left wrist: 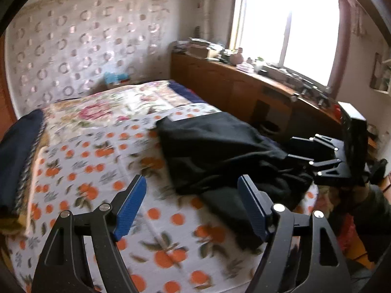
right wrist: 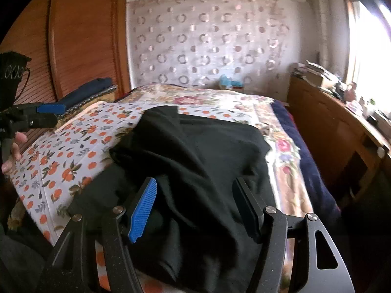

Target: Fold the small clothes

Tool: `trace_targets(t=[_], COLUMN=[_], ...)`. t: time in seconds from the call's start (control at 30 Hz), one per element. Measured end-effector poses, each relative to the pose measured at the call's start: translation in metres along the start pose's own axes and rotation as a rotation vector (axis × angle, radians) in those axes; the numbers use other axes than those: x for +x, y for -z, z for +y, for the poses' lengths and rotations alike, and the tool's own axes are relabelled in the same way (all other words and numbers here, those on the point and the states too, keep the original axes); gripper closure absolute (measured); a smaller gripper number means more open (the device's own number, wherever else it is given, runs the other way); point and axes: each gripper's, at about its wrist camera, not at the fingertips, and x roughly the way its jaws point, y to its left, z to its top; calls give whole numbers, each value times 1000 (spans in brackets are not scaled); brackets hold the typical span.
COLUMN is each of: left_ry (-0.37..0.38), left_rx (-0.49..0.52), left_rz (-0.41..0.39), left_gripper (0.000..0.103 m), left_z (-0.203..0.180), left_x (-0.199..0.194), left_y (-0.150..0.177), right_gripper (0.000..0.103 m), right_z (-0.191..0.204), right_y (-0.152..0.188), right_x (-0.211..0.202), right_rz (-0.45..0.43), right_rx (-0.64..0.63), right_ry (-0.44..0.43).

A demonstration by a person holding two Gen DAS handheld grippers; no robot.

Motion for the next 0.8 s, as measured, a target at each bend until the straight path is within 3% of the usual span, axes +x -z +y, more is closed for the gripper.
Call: trace_targets(t=[0.3, 0.47, 0.8], left_ry=[-79, -85, -91], left_rx=[-52, -70, -93], left_rz=[-13, -15, -15], left_gripper=[25, 25, 25], left_z=[33, 42, 51], left_x=[-14, -16, -18], left_y=[15, 23, 29], right_gripper=[37, 37, 37], right_z=[19, 29, 60], right_y=[-32, -44, -57], right_x=[34, 49, 99], right_rz=[43, 74, 234], right_rx=[-39, -90, -234], right_ry=[-67, -104, -206])
